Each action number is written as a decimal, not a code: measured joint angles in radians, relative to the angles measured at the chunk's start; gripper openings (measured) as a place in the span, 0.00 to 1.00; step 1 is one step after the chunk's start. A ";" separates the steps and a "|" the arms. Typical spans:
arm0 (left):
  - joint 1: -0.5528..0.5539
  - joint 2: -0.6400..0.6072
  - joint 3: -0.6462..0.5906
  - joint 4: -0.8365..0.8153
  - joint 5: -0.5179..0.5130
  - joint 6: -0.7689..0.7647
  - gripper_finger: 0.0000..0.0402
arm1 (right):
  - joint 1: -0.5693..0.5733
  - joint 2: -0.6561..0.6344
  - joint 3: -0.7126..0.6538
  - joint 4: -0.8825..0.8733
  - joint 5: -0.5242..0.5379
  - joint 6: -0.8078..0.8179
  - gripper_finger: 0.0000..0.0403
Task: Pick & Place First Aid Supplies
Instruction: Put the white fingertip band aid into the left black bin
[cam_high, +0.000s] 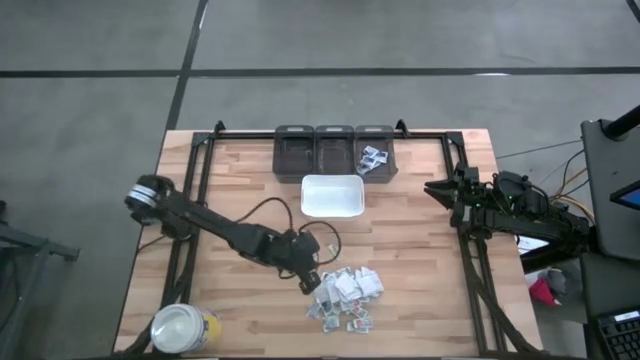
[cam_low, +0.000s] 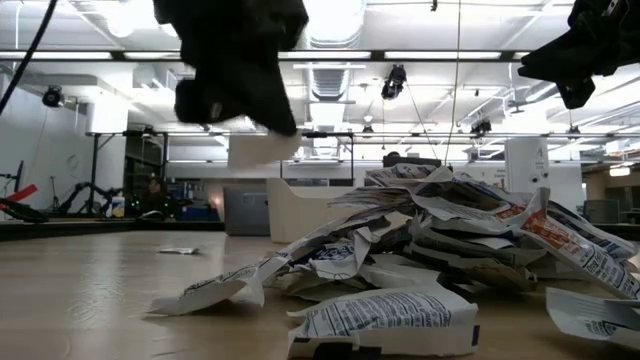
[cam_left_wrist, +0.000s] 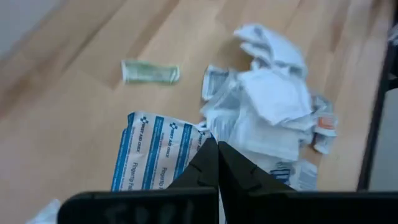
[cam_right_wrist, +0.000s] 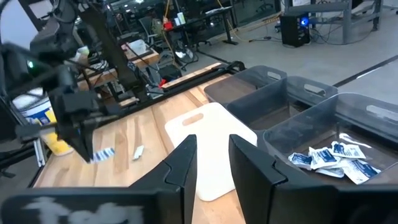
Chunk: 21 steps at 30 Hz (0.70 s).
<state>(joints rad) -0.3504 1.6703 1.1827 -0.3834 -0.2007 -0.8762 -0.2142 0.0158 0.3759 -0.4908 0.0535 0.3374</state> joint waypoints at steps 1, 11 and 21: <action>0.000 -0.023 -0.003 0.000 -0.007 0.019 0.00 | 0.000 0.000 0.000 0.000 0.000 0.000 0.23; 0.000 -0.216 0.002 0.092 -0.285 0.211 0.00 | 0.000 0.000 0.000 0.000 0.000 0.000 0.24; 0.032 -0.230 0.002 0.179 -0.497 0.429 0.00 | 0.000 0.000 0.000 0.000 0.001 -0.008 0.20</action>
<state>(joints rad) -0.3185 1.4406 1.1851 -0.2046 -0.6974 -0.4475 -0.2146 0.0155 0.3756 -0.4908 0.0547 0.3298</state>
